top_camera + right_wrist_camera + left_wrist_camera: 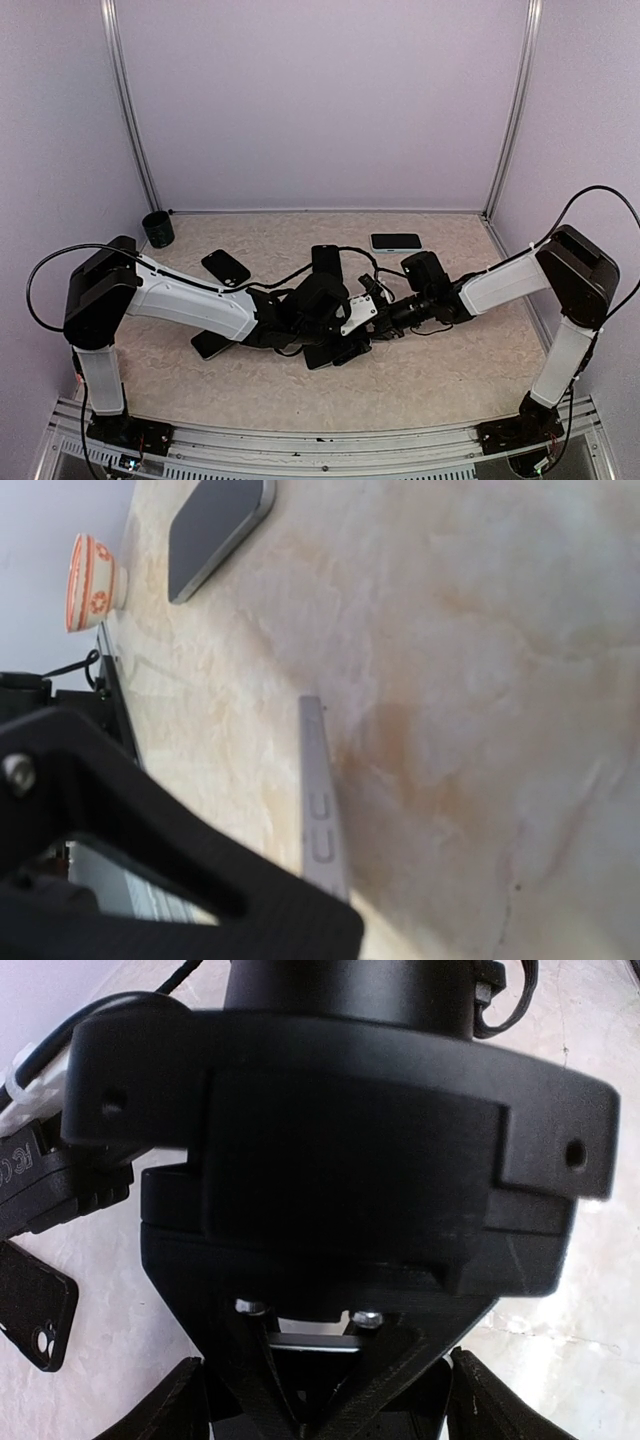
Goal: Put the phone into the phone case
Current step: Pass from the left arm to the right, then pass from the right arm to the left
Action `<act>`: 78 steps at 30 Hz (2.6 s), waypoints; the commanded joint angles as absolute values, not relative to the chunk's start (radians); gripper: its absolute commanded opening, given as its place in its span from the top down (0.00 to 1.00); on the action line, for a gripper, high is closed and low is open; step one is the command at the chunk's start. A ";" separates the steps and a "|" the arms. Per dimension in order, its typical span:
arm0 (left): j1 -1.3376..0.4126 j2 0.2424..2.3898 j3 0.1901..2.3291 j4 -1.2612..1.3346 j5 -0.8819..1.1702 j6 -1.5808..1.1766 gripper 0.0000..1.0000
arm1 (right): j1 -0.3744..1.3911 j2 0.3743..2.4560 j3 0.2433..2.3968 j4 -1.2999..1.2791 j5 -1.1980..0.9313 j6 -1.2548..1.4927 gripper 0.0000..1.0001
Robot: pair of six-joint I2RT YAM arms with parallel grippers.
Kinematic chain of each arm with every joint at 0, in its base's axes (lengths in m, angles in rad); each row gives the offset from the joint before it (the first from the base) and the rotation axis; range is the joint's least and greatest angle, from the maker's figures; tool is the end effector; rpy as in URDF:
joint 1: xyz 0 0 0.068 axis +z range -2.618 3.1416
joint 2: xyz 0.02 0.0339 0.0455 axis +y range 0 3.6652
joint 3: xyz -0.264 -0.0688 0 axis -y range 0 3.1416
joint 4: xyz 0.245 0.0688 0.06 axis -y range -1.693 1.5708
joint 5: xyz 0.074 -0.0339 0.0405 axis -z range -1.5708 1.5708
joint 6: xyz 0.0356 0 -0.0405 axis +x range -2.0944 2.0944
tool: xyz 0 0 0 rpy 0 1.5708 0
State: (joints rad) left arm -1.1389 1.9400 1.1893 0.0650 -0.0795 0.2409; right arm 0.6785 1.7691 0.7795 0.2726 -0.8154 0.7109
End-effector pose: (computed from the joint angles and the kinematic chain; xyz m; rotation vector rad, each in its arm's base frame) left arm 0.1784 -0.3803 0.1671 1.4199 1.7884 -0.3878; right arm 0.2413 0.2278 0.1358 -0.4556 2.5357 1.5749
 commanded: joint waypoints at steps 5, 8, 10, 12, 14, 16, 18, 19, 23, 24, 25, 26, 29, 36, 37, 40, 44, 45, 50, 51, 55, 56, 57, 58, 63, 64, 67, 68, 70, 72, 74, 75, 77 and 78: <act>-1.142 1.908 1.161 0.127 -0.058 0.234 0.16 | 0.695 1.767 0.809 0.310 -0.848 0.673 1.00; -1.140 1.887 1.141 0.143 -0.056 0.227 0.04 | 0.695 1.757 0.811 0.309 -0.850 0.671 1.00; -1.138 1.870 1.125 0.155 -0.053 0.221 0.01 | 0.694 1.751 0.813 0.305 -0.850 0.665 1.00; -1.138 1.850 1.112 0.169 -0.056 0.216 0.01 | 0.694 1.746 0.817 0.299 -0.848 0.657 1.00; -1.136 1.834 1.102 0.177 -0.070 0.212 0.01 | 0.695 1.742 0.818 0.292 -0.848 0.650 1.00; -1.134 1.811 1.090 0.185 -0.086 0.207 0.01 | 0.693 1.736 0.819 0.288 -0.846 0.643 1.00; -1.131 1.785 1.074 0.197 -0.101 0.198 0.01 | 0.692 1.728 0.818 0.285 -0.845 0.638 1.00; -1.129 1.761 1.067 0.207 -0.108 0.191 0.01 | 0.690 1.721 0.816 0.284 -0.847 0.633 1.00; -1.122 1.659 0.997 0.311 -0.215 0.150 0.01 | 0.675 1.696 0.816 0.261 -0.838 0.607 1.00; -1.121 1.628 0.978 0.346 -0.279 0.139 0.01 | 0.670 1.687 0.816 0.256 -0.836 0.599 1.00; -1.121 1.605 0.964 0.369 -0.324 0.130 0.01 | 0.664 1.680 0.814 0.252 -0.834 0.596 1.00; -1.121 1.571 0.957 0.383 -0.366 0.124 0.01 | 0.655 1.673 0.813 0.248 -0.833 0.593 1.00; -1.126 1.521 0.966 0.367 -0.478 0.097 0.01 | 0.631 1.646 0.810 0.231 -0.829 0.581 1.00; -1.108 1.469 0.996 0.289 -0.452 0.062 0.01 | 0.574 1.576 0.805 0.192 -0.823 0.540 1.00; -1.092 1.466 1.002 0.274 -0.419 0.024 0.01 | 0.567 1.565 0.805 0.186 -0.820 0.533 1.00; -1.049 1.460 1.015 0.249 -0.331 -0.051 0.01 | 0.548 1.533 0.801 0.174 -0.821 0.513 1.00; -1.037 1.437 0.956 0.339 -0.303 -0.097 0.01 | 0.521 1.480 0.790 0.161 -0.813 0.483 1.00; -1.027 1.431 0.948 0.346 -0.277 -0.123 0.01 | 0.514 1.465 0.786 0.159 -0.808 0.476 1.00; -0.980 1.430 0.944 0.345 -0.076 -0.223 0.01 | 0.480 1.388 0.760 0.172 -0.766 0.450 1.00; -0.978 1.432 0.943 0.347 -0.055 -0.232 0.01 | 0.476 1.374 0.754 0.181 -0.761 0.446 1.00; -0.968 1.441 0.941 0.348 0.016 -0.279 0.01 | 0.467 1.320 0.735 0.220 -0.747 0.434 1.00; -0.965 1.444 0.940 0.347 0.034 -0.291 0.01 | 0.466 1.306 0.729 0.233 -0.747 0.431 1.00; -0.960 1.448 0.939 0.346 0.054 -0.297 0.01 | 0.466 1.290 0.724 0.245 -0.748 0.428 1.00; -0.953 1.451 0.937 0.345 0.079 -0.305 0.01 | 0.466 1.277 0.718 0.262 -0.748 0.423 1.00; -0.896 1.459 0.906 0.406 0.269 -0.360 0.01 | 0.466 1.204 0.677 0.351 -0.757 0.410 1.00; -0.887 1.460 0.895 0.427 0.307 -0.374 0.01 | 0.466 1.193 0.670 0.365 -0.763 0.409 1.00; -0.854 1.460 0.873 0.480 0.382 -0.421 0.01 | 0.466 1.180 0.644 0.423 -0.800 0.420 1.00; -0.847 1.465 0.870 0.491 0.401 -0.431 0.02 | 0.466 1.178 0.636 0.446 -0.813 0.430 1.00; -0.840 1.481 0.873 0.501 0.443 -0.446 0.02 | 0.466 1.178 0.619 0.503 -0.840 0.456 1.00; -0.839 1.505 0.883 0.511 0.488 -0.460 0.02 | 0.466 1.183 0.601 0.566 -0.868 0.481 1.00; -0.838 1.529 0.891 0.526 0.529 -0.478 0.03 | 0.467 1.188 0.593 0.611 -0.891 0.500 1.00; -0.839 1.544 0.892 0.535 0.547 -0.484 0.04 | 0.466 1.191 0.590 0.628 -0.900 0.508 1.00; -0.838 1.562 0.894 0.554 0.571 -0.502 0.05 | 0.466 1.192 0.588 0.661 -0.919 0.523 1.00; -0.839 1.573 0.894 0.563 0.580 -0.509 0.06 | 0.467 1.192 0.584 0.681 -0.928 0.531 1.00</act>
